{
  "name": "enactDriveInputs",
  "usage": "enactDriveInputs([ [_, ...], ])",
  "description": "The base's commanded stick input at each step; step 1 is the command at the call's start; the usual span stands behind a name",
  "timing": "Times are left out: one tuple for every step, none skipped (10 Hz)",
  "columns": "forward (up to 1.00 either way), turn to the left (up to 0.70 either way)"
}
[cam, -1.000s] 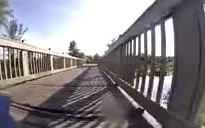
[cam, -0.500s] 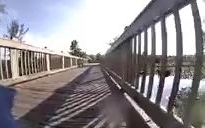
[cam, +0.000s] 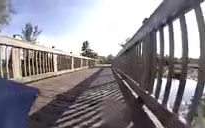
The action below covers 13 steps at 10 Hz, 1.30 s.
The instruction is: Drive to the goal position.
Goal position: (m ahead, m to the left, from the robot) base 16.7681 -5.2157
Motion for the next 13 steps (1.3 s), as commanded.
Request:
enactDriveInputs([
  [1.00,0.00],
  [1.00,0.18],
  [1.00,0.27],
  [1.00,0.19],
  [1.00,0.00],
  [1.00,0.00],
  [1.00,0.00],
  [1.00,0.00],
  [1.00,0.00],
  [1.00,0.00],
  [1.00,0.00],
  [1.00,0.00],
  [1.00,0.00],
])
